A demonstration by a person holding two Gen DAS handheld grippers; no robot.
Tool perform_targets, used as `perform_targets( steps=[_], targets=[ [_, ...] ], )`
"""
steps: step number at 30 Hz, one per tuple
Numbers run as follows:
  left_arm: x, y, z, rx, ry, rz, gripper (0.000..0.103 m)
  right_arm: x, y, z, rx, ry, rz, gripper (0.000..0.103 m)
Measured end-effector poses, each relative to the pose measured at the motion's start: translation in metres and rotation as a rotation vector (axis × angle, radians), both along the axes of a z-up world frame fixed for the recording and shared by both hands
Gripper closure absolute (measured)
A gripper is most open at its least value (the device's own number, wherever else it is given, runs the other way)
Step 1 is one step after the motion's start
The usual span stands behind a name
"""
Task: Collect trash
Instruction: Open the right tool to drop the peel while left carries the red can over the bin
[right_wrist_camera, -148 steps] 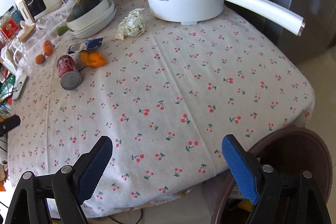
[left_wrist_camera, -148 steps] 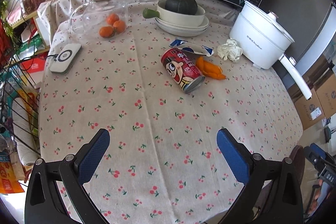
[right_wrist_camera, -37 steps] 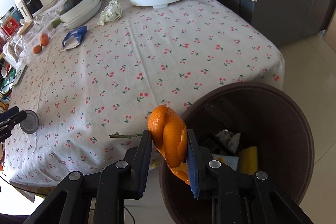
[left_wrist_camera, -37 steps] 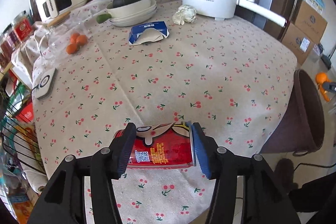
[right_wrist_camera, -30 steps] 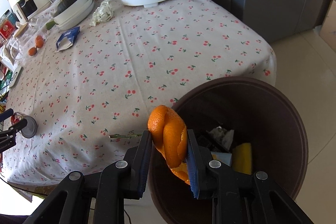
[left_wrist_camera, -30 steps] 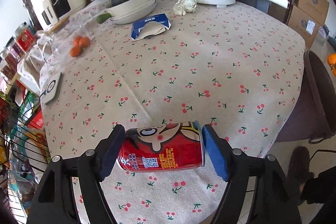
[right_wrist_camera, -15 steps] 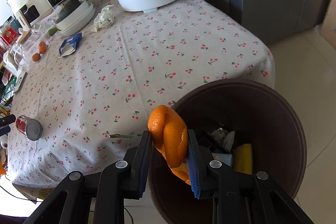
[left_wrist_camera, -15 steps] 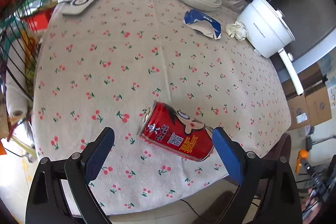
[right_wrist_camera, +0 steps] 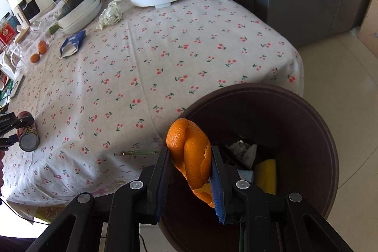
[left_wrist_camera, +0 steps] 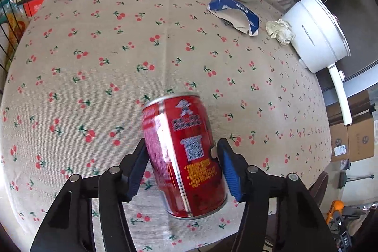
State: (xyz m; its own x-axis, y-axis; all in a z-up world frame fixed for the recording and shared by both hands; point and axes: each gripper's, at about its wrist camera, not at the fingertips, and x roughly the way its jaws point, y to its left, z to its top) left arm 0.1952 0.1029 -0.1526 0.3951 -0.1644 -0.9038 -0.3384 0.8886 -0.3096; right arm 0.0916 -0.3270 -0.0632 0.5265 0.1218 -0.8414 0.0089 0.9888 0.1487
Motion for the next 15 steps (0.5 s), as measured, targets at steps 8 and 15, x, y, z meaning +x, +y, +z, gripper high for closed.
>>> perform_targets(
  steps=[8,15],
  targets=[
    [0.012,-0.048,0.002,0.022,-0.047,-0.123,0.048,-0.007,-0.036,-0.003,0.022,0.011,-0.076,0.074],
    [0.004,-0.087,0.018,0.014,-0.103,-0.229,0.048,-0.013,-0.066,-0.011,0.007,0.035,-0.120,0.073]
  ],
)
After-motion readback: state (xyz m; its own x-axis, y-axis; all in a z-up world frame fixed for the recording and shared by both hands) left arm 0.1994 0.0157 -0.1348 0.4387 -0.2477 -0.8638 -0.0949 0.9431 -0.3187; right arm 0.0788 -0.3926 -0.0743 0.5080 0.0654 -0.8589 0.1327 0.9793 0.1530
